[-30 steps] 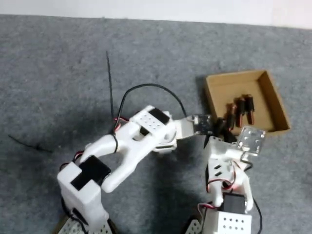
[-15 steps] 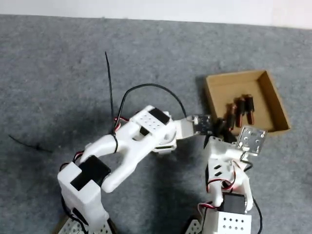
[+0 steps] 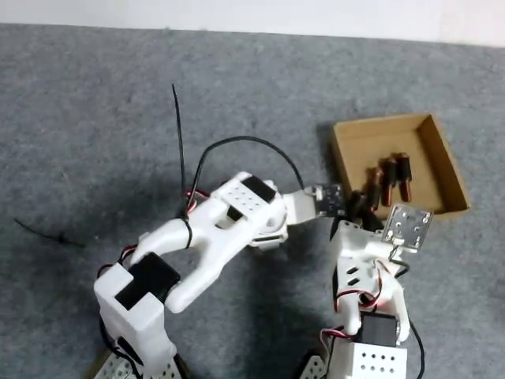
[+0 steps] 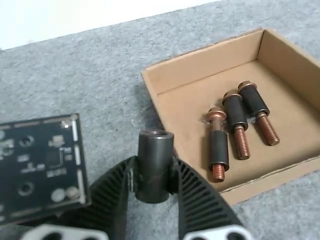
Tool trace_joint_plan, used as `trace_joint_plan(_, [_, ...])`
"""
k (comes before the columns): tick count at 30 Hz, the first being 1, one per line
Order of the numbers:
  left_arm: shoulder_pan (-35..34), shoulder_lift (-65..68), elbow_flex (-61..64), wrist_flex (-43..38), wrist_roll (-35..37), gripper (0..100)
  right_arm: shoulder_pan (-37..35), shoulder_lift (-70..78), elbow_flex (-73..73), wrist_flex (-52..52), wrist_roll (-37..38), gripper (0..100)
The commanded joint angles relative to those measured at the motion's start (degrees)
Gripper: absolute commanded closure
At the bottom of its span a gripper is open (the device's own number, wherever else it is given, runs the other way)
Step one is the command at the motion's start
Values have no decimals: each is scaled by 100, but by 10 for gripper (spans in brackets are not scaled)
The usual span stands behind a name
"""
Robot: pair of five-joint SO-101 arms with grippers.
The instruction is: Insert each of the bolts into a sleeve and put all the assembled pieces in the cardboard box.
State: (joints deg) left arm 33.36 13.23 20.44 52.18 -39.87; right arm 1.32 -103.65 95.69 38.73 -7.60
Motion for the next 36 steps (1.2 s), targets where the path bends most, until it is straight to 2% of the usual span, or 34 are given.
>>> trace_joint_plan(1, [189, -4, -84, -114, 44, 812, 57, -75, 259, -31, 0, 995])
trace_joint_plan(28, [84, 127, -453, -105, 44, 812, 66, -75, 259, -31, 0, 995])
trace_joint_plan(30, [66, 409, -505, -88, 18, 842, 66, -75, 259, -31, 0, 995])
trace_joint_plan(34, [84, 787, -971, 325, -149, 983, 66, -75, 259, -31, 0, 995])
trace_joint_plan(36, [75, 892, -1200, 563, -149, 990, 66, -75, 259, -31, 0, 995])
